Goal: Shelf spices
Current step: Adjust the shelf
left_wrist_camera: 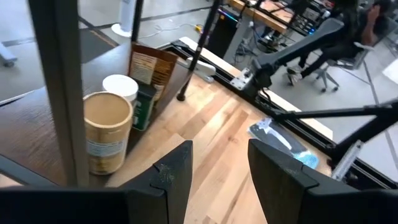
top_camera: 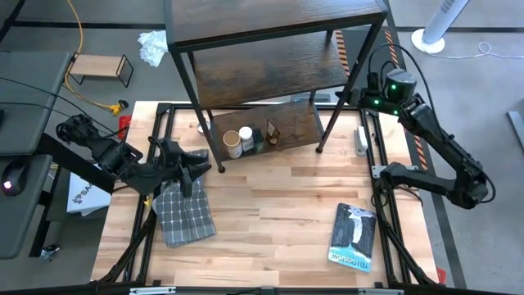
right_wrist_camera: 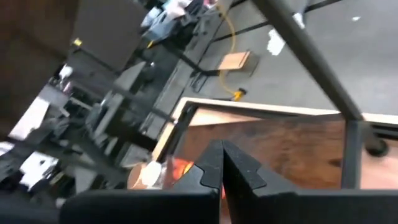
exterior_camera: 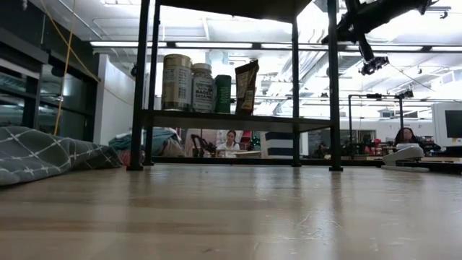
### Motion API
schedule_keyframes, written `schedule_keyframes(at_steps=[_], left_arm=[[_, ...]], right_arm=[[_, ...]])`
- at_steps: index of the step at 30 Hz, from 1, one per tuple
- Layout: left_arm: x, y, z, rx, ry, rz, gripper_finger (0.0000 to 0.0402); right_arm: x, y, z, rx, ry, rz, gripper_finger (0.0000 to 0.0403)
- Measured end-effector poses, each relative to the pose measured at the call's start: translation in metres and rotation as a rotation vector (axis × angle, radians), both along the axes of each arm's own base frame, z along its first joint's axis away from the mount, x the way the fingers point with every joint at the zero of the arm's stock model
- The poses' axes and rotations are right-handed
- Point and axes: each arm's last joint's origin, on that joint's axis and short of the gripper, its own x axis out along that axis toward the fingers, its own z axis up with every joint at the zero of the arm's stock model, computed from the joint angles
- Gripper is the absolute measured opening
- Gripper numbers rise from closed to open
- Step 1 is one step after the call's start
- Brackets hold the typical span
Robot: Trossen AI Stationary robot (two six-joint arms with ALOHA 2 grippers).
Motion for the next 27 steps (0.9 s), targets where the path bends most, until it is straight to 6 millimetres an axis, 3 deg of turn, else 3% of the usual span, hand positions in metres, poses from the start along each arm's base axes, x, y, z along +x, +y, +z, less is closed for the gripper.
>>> schedule_keyframes(at_steps=[16,27], left_arm=[[-0.009,-0.015,0.0,0.002,-0.003,-0.091,0.0152],[-0.01,-0.014,0.0,0.043,-0.02,-0.036,0.0152]], right_arm=[[-0.019,0.036,0.012,-0.004,-0.054,0.082,0.0],[-0.004,0.024,0.011,-0.055,-0.02,-0.062,0.0]])
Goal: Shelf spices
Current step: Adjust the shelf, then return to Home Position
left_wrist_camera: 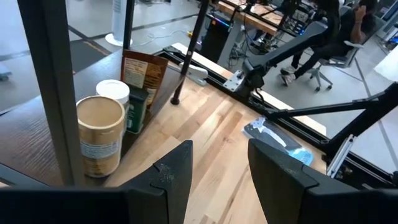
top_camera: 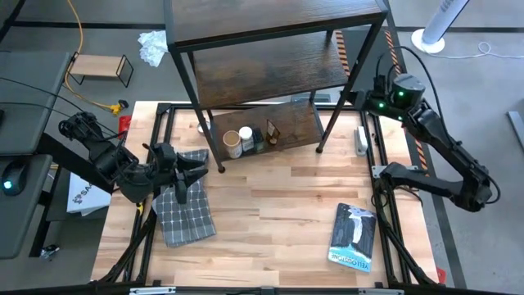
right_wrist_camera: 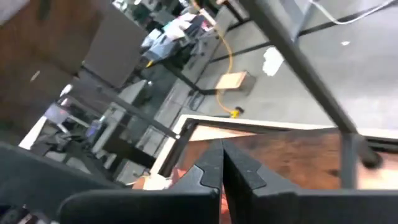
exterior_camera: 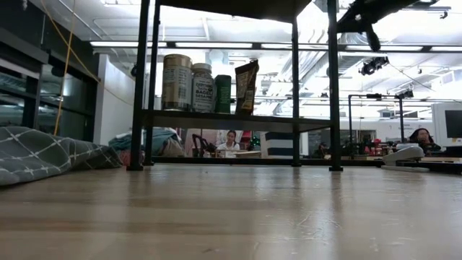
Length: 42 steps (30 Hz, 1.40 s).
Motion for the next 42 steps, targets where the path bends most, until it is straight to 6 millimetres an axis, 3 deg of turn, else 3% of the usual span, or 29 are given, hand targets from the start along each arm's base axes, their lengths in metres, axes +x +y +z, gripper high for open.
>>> schedule_keyframes(at_steps=[9,28,33,38,42], left_arm=[[0.0,0.0,0.0,0.008,0.004,-0.003,0.0152],[0.0,-0.001,0.0,0.004,0.018,-0.03,0.0152],[-0.004,0.001,0.002,-0.026,0.016,-0.065,0.0152],[-0.02,0.011,0.011,-0.115,0.01,-0.197,0.0152],[-0.029,0.019,0.016,-0.142,-0.027,-0.197,0.0152]], right_arm=[[0.025,-0.008,-0.007,0.051,-0.018,0.195,0.0],[0.02,0.032,0.001,0.045,-0.027,0.317,0.0],[0.008,0.033,0.006,-0.072,-0.003,0.241,0.0],[-0.015,0.043,0.009,-0.117,0.008,0.194,0.0],[-0.03,0.062,0.008,-0.121,0.003,0.31,0.0]])
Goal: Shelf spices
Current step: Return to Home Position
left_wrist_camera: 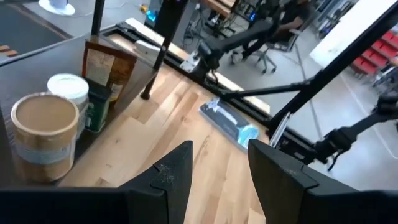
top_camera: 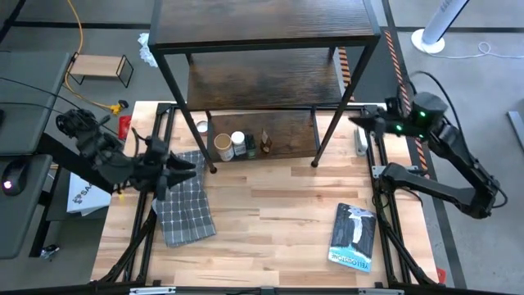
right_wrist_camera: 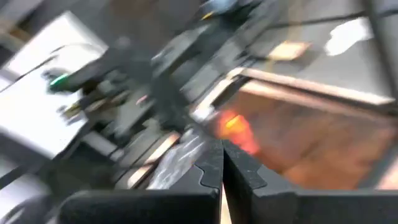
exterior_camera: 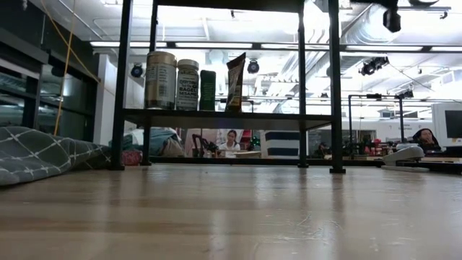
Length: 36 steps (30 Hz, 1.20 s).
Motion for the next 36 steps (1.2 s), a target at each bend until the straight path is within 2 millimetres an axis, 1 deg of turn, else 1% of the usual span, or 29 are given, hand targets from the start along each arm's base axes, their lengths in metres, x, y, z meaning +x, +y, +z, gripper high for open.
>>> schedule_keyframes(at_steps=[4,7,9,11,13,15,17,19,22,24,27,29,31,34,36], left_arm=[[-0.003,0.001,0.002,0.018,-0.015,-0.012,0.0152],[0.0,-0.002,0.001,0.027,-0.009,-0.007,0.0152],[0.006,-0.007,0.0,0.022,-0.015,0.003,0.0152],[0.015,-0.014,-0.001,0.03,-0.025,-0.01,0.0152],[0.028,-0.023,-0.006,0.022,-0.07,-0.05,0.015],[0.044,-0.028,-0.014,-0.005,-0.154,-0.11,0.0145],[0.061,-0.028,-0.025,-0.034,-0.262,-0.174,0.0138],[0.076,-0.02,-0.041,-0.037,-0.331,-0.2,0.013],[0.093,0.006,-0.061,-0.037,-0.371,-0.163,0.0118],[0.1,0.026,-0.069,-0.041,-0.362,-0.148,0.0111],[0.105,0.047,-0.076,-0.027,-0.333,-0.19,0.0105],[0.106,0.056,-0.077,-0.016,-0.316,-0.234,0.0101],[0.105,0.063,-0.078,-0.018,-0.291,-0.261,0.0093],[0.102,0.066,-0.08,-0.003,-0.261,-0.282,0.0071],[0.101,0.066,-0.081,0.016,-0.246,-0.288,0.0047]], right_arm=[[-0.012,0.022,-0.003,0.075,-0.003,0.151,0.0],[-0.017,0.032,-0.009,0.137,0.036,0.192,0.0],[-0.017,0.035,-0.01,0.143,0.048,0.196,0.0],[-0.015,0.036,-0.009,0.128,0.05,0.195,0.0],[-0.01,0.035,-0.008,0.11,0.051,0.185,0.0],[-0.002,0.033,-0.006,0.074,0.046,0.18,0.0],[0.008,0.031,-0.004,0.041,0.041,0.179,0.0],[0.02,0.029,-0.002,0.018,0.031,0.189,0.0],[0.045,0.027,0.0,-0.027,0.016,0.214,0.0],[0.063,0.028,-0.001,-0.059,0.013,0.232,0.0],[0.082,0.03,-0.004,-0.119,0.031,0.218,0.0],[0.089,0.033,-0.008,-0.123,0.056,0.206,0.0],[0.092,0.038,-0.011,-0.113,0.08,0.231,0.0],[0.09,0.047,-0.011,-0.078,0.075,0.272,0.0],[0.086,0.054,-0.009,-0.062,0.06,0.277,0.0]])
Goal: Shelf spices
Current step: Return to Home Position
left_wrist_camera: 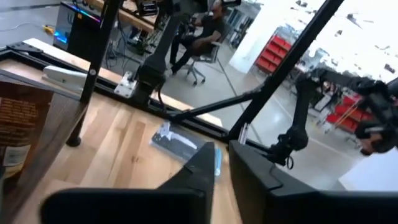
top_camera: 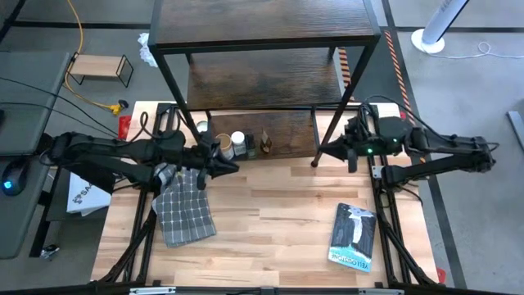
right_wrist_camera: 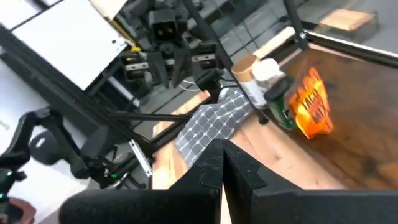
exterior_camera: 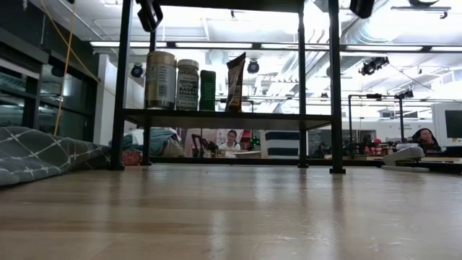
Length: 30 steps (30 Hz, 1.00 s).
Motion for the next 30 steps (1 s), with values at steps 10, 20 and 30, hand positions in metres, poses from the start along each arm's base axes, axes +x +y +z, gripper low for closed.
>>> schedule_keyframes(at_steps=[10,20,30], left_arm=[[-0.02,0.0,-0.013,0.099,-0.005,-0.015,0.0002],[-0.061,-0.003,-0.043,0.112,-0.088,-0.044,0.0001],[-0.068,-0.002,-0.08,0.123,0.008,0.001,0.0]], right_arm=[[0.01,0.045,-0.019,-0.008,0.128,-0.149,0.0],[0.038,0.07,-0.044,-0.011,0.202,-0.259,0.0],[0.042,0.066,-0.122,0.088,0.041,-0.155,0.0]])
